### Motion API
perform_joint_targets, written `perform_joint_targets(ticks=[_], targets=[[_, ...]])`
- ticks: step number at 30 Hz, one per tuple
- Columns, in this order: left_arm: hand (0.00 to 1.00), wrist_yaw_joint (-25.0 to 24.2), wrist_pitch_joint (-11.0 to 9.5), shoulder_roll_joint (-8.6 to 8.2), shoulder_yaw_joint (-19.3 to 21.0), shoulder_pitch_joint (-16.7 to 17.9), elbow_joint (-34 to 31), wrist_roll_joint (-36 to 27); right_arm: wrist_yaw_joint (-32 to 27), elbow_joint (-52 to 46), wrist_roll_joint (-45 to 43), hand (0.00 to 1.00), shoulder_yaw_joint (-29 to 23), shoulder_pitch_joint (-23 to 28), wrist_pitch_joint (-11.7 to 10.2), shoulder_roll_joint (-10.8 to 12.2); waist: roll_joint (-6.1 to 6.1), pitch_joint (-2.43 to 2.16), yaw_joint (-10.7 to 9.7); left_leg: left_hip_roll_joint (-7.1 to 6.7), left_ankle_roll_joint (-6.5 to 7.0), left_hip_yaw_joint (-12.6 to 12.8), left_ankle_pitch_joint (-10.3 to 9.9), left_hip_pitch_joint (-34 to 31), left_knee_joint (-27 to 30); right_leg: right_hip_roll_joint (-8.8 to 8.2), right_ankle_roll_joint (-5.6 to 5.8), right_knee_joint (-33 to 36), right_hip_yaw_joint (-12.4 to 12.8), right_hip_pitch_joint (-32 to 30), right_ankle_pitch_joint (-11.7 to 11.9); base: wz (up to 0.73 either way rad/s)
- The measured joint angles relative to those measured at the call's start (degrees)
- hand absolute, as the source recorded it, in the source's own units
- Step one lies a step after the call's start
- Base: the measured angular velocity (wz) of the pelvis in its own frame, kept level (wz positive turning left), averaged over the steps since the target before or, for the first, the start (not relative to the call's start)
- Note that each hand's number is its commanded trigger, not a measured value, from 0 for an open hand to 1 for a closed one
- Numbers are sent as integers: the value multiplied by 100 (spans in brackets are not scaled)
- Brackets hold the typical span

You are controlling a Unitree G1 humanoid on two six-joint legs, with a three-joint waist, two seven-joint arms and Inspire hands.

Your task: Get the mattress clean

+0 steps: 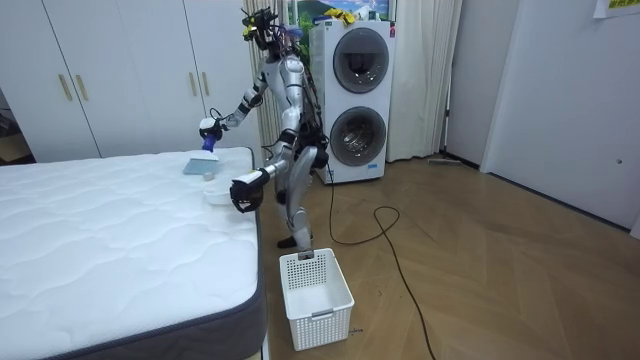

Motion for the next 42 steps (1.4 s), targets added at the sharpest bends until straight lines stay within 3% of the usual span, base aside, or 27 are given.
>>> perform_joint_targets(ticks=[11, 22, 26, 35, 42], targets=[[100, 0, 60, 166, 37, -45, -38, 322, 1, -28, -821, 100, 113, -234, 85, -10, -202, 7, 5, 1, 1, -37, 1, -13, 2, -22, 2, -55, -82, 44, 3, 0], [100, -261, 121, 179, 102, -48, -27, 323, 53, -470, -1992, 100, 596, -320, 345, -27, -235, 25, 20, 104, -2, -54, -1, 83, -68, 98, -5, -326, -156, 249, 102, 0], [100, -470, 130, 179, 102, -49, -36, 322, 279, -693, -2124, 100, 683, -320, 486, -50, -235, 26, 33, 123, -3, -57, -1, 113, -144, 106, -5, -417, -218, 303, 116, 5], [100, -666, 138, 193, 109, -65, -39, 301, 881, -930, -2143, 100, 880, -309, 516, -207, -237, 28, 12, 195, -7, -27, 2, 185, -214, 163, 18, -614, -254, 446, 139, 0], [100, -730, 138, 203, 110, -68, -40, 293, 913, -961, -2145, 100, 919, -252, 585, -213, -226, 36, 13, 200, -7, -26, 0, 210, -272, 210, 35, -703, -258, 503, 186, 0]])
